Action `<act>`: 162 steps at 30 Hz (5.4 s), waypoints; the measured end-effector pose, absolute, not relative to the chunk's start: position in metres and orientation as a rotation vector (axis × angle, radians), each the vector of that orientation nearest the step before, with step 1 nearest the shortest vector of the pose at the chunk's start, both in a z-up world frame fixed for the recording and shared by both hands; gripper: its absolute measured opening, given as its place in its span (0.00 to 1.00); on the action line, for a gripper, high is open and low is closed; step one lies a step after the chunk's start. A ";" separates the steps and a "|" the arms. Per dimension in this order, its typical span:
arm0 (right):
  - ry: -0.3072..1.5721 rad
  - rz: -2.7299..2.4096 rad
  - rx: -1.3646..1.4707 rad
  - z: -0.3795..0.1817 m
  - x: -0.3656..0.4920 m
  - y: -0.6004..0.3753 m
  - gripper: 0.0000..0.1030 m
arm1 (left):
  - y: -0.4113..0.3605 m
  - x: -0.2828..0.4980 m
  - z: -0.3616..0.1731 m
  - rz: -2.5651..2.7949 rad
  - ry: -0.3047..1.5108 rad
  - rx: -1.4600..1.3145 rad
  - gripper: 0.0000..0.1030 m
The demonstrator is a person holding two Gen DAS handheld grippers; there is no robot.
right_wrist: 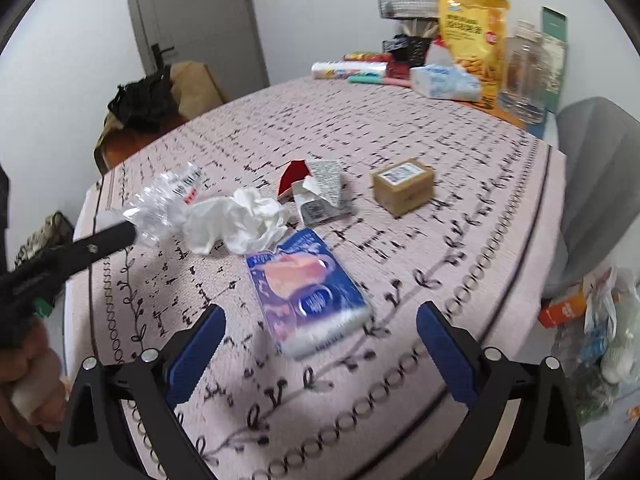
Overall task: Collect trash
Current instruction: 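Grasp the clear plastic wrap with white lid using the left tool, then grasp the blue tissue packet with the right tool while the left tool holds the plastic, then carry the plastic wrap and blue tissue packet over the beige bin with both tools, then open the right tool to drop the packet while the left tool releases the plastic, then move both tools back over the white tissue and printed paper on the table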
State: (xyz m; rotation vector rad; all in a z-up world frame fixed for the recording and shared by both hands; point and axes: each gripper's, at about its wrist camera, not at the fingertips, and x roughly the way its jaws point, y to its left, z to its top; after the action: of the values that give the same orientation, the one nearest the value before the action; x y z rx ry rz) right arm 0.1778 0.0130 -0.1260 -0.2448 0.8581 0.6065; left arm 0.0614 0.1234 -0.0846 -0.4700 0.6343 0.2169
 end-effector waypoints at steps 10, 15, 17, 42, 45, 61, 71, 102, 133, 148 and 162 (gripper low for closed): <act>0.916 0.652 -0.366 -0.141 0.189 0.043 0.54 | 0.127 0.052 -0.074 0.224 0.598 -0.472 0.31; 0.950 0.686 -0.290 -0.131 0.182 0.030 0.37 | 0.119 0.053 -0.067 0.212 0.570 -0.477 0.31; 0.947 0.690 -0.277 -0.127 0.176 0.023 0.37 | 0.117 0.052 -0.064 0.207 0.560 -0.476 0.31; 0.822 0.537 0.003 -0.079 0.152 -0.096 0.37 | 0.042 0.074 -0.029 0.071 0.547 -0.376 0.31; 0.803 0.497 0.028 -0.076 0.152 -0.120 0.37 | 0.023 0.083 -0.024 0.031 0.550 -0.355 0.31; 0.840 0.229 0.212 -0.133 0.156 -0.265 0.38 | -0.108 0.157 -0.039 -0.201 0.692 -0.234 0.31; 0.892 0.139 0.314 -0.183 0.164 -0.325 0.39 | -0.171 0.194 -0.079 -0.281 0.823 -0.182 0.31; 0.843 -0.044 0.487 -0.204 0.126 -0.440 0.67 | -0.297 0.227 -0.171 -0.566 1.085 -0.189 0.81; 0.732 0.187 0.296 -0.101 0.135 -0.272 0.93 | -0.098 0.158 -0.027 -0.340 0.685 -0.300 0.94; 0.741 0.290 0.213 -0.094 0.135 -0.191 0.93 | 0.000 0.113 -0.031 -0.190 0.637 -0.357 0.94; 0.739 0.372 0.142 -0.094 0.135 -0.138 0.93 | 0.073 0.085 -0.063 -0.033 0.679 -0.385 0.94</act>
State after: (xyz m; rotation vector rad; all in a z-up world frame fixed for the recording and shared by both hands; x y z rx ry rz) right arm 0.1350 -0.1382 -0.0937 0.1424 0.7388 0.3723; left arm 0.0851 0.0732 -0.0635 -0.3854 0.6792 -0.0327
